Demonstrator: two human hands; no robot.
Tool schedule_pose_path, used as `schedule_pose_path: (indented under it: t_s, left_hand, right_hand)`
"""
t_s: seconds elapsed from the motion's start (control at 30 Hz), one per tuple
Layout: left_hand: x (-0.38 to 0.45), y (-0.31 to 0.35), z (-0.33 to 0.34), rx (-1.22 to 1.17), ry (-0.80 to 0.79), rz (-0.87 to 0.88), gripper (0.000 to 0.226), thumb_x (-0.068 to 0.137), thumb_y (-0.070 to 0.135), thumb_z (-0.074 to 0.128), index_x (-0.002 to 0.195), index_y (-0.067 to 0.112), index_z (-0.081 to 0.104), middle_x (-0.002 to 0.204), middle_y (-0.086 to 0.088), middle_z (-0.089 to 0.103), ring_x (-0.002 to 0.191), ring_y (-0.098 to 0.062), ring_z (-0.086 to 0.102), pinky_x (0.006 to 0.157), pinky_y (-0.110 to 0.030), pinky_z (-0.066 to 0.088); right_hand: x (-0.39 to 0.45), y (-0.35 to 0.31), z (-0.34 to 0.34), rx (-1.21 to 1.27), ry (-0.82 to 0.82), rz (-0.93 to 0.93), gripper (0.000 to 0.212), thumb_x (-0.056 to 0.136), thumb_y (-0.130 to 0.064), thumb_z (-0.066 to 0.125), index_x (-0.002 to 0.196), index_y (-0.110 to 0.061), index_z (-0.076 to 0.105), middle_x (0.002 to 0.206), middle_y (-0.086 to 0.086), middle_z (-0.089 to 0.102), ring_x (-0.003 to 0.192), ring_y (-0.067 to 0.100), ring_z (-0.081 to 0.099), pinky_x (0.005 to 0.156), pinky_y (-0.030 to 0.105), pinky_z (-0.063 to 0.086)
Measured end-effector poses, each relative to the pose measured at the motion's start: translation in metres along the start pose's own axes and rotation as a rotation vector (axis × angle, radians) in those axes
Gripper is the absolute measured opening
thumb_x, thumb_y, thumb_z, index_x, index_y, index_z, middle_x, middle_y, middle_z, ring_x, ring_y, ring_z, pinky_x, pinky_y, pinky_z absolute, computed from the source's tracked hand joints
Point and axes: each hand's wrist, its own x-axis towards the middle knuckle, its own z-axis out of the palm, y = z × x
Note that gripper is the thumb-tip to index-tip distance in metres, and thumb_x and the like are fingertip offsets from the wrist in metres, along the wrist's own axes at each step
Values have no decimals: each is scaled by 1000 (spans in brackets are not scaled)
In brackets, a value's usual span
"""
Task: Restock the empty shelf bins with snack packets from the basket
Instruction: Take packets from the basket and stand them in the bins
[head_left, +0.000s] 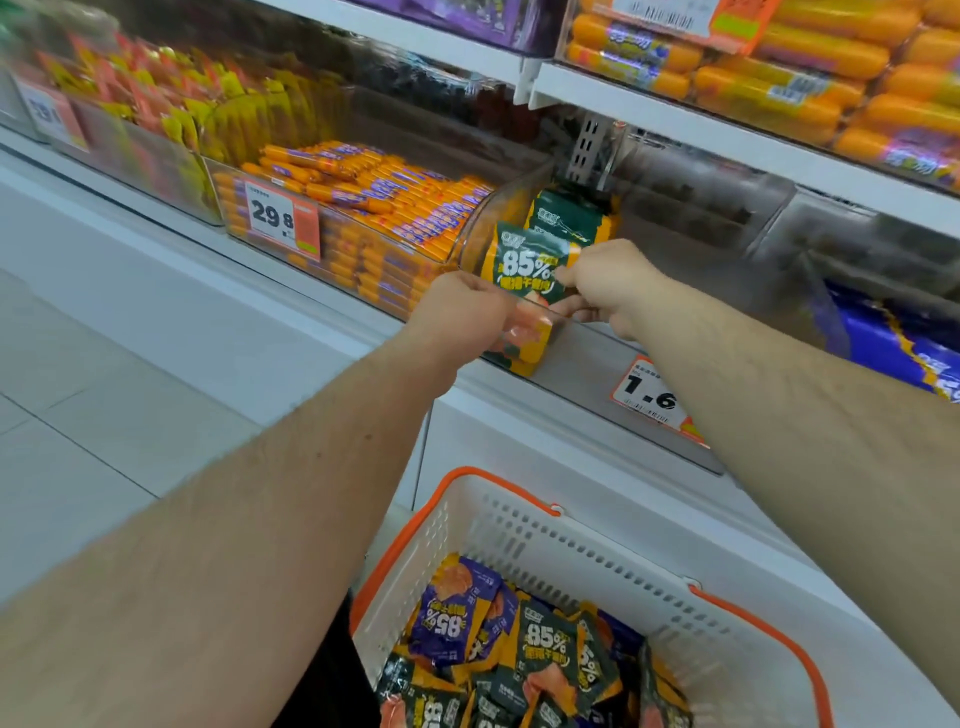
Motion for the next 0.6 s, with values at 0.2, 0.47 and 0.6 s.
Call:
schedule_pose_path:
  t_s: [0.2,0.47,0.6]
  left_hand:
    - [0,-4,12,100,-82,0,14,91,16,64,99,4,63,93,-11,72,57,-6,61,40,-14,39]
    - [1,-21,29,356,-159,30,20,94,20,54,97,5,67,96,-13,67,76,-20,66,63,-24,49]
    - [-3,-35,47,662,-350,117,21,85,15,56,92,-2,67,91,-15,67,90,-33,66,73,-34,52]
  right_hand:
    - [16,15,3,-182,-76,139,9,100,-12,52,99,-3,50,79,18,54,49,24,53,39,19,39]
    - [0,28,-20,-514,377,-247,13,82,-16,55,78,-13,67,80,5,70,81,26,66,74,33,55]
    - [-59,47,-14,-288,545,-934,10,80,-12,59,74,-14,66,69,-3,63,64,8,51,63,26,44]
